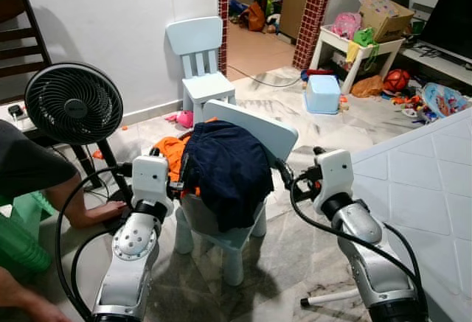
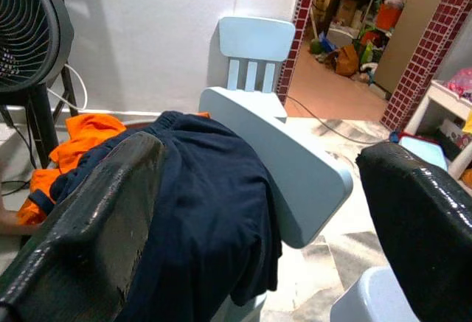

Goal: Hang hanger

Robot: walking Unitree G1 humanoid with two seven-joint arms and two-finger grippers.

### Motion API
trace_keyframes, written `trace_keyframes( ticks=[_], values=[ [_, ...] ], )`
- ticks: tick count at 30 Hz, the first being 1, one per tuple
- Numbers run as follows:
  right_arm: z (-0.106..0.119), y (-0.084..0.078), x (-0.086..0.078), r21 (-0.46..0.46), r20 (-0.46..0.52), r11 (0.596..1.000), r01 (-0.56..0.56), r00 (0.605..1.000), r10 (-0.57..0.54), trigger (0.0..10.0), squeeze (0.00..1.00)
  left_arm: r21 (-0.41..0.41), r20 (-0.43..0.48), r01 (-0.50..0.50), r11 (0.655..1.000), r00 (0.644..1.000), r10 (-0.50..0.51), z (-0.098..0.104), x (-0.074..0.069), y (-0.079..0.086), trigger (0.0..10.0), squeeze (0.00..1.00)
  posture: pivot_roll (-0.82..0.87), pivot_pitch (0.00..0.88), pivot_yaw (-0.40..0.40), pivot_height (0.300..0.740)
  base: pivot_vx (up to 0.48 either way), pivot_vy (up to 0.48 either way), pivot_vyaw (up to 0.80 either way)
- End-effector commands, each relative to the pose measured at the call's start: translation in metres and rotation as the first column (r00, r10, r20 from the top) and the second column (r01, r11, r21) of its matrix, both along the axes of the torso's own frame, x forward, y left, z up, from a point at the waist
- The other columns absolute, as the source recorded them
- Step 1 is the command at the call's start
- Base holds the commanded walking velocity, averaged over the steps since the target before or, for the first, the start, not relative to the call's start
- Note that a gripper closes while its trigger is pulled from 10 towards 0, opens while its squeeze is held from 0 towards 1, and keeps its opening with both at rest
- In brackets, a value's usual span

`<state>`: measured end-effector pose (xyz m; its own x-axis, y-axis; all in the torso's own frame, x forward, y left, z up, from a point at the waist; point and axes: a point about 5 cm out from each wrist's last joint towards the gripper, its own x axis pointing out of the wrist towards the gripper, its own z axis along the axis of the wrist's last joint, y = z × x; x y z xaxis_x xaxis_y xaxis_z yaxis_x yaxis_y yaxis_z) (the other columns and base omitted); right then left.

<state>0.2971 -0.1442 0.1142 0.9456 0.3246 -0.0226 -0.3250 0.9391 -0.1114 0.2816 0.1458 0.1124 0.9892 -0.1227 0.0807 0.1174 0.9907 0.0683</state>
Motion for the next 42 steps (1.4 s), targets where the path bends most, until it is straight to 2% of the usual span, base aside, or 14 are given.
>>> trace_keyframes(
  ticks=[1,21,28,33,40,42],
  values=[
    [0.003,-0.003,0.004,-0.005,0.015,1.0,0.003,1.0,-0.003,10.0,0.0,-0.007,0.011,0.006,1.0,1.0,-0.006,0.002,0.003,-0.001,10.0,0.0,-0.06,0.0,-0.032,0.74,0.27,0.0,0.0],
    [-0.001,-0.007,0.004,-0.012,0.025,1.0,-0.007,1.0,0.007,10.0,0.0,-0.02,0.018,0.002,1.0,1.0,-0.002,-0.003,0.008,-0.005,10.0,0.0,-0.07,0.0,-0.037,0.74,0.319,0.0,0.0],
    [-0.005,-0.006,0.002,-0.014,0.02,1.0,-0.018,1.0,0.018,10.0,0.0,-0.025,-0.01,-0.025,0.999,1.0,0.025,-0.009,0.005,-0.003,10.0,0.0,-0.06,0.0,-0.04,0.74,0.293,0.0,0.0],
    [-0.008,-0.003,0.003,-0.012,0.012,1.0,-0.028,1.0,0.028,10.0,0.0,0.037,-0.039,-0.118,0.992,0.992,0.12,-0.018,0.005,0.001,10.0,0.0,-0.05,0.0,-0.045,0.74,0.0,0.0,0.18],
    [-0.007,0.002,0.006,-0.011,0.02,0.999,-0.05,0.999,0.051,10.0,0.0,0.039,-0.03,-0.117,0.992,0.993,0.118,-0.017,0.007,-0.001,10.0,0.0,-0.03,0.0,-0.066,0.74,0.0,0.0,0.66],
    [-0.006,0.007,0.01,-0.004,0.019,0.997,-0.074,0.997,0.074,10.0,0.0,0.051,-0.02,-0.128,0.991,0.991,0.129,-0.015,0.008,0.0,10.0,0.0,0.0,0.0,-0.095,0.74,0.0,0.0,0.0]
  ],
)
